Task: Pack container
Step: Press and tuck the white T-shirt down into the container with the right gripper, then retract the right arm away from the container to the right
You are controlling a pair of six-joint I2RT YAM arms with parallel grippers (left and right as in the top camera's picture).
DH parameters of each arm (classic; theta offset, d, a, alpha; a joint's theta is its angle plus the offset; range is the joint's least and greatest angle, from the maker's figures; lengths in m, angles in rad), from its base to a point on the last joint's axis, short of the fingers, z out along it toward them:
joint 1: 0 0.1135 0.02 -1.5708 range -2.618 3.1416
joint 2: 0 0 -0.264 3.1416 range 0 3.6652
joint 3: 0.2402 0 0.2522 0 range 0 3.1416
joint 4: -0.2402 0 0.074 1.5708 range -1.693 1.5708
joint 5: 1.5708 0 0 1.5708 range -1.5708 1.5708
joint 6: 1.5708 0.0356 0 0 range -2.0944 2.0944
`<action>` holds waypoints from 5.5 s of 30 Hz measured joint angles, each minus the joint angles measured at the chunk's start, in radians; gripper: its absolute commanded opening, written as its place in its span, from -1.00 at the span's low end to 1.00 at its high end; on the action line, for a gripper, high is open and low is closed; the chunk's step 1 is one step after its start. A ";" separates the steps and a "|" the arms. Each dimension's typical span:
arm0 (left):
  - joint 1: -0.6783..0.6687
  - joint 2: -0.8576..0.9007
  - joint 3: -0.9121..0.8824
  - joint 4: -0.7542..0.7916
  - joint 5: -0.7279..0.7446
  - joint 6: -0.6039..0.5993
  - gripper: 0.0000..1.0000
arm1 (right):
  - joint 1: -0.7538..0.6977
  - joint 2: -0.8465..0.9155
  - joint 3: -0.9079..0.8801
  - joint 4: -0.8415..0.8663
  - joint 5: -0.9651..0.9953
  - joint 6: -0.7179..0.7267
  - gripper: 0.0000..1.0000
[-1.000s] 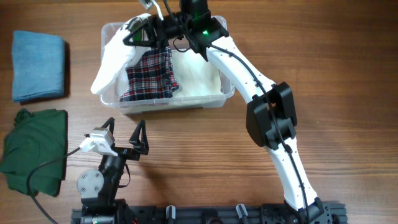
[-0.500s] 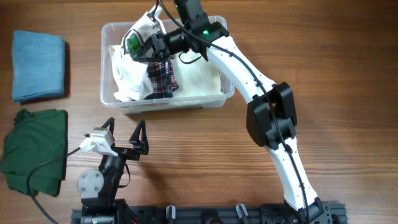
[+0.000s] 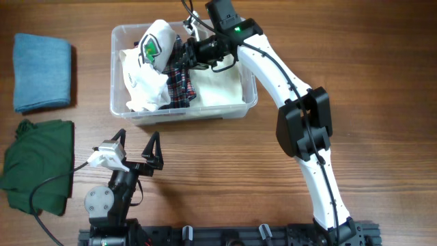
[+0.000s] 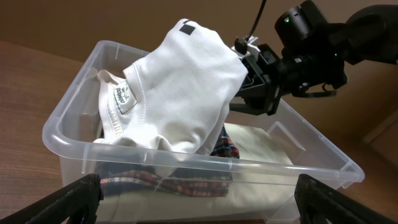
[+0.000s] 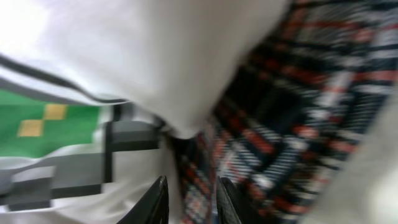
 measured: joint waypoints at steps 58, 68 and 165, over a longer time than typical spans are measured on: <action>0.000 0.000 0.000 0.000 0.000 0.000 0.99 | 0.253 -0.108 0.006 -0.162 0.722 -0.396 0.06; 0.000 0.000 0.000 0.000 0.000 0.000 1.00 | 0.193 -0.107 0.006 -0.263 0.724 -0.292 0.13; 0.000 0.000 0.000 0.000 0.000 0.000 1.00 | -0.545 -0.539 0.012 -0.432 0.718 -0.079 0.99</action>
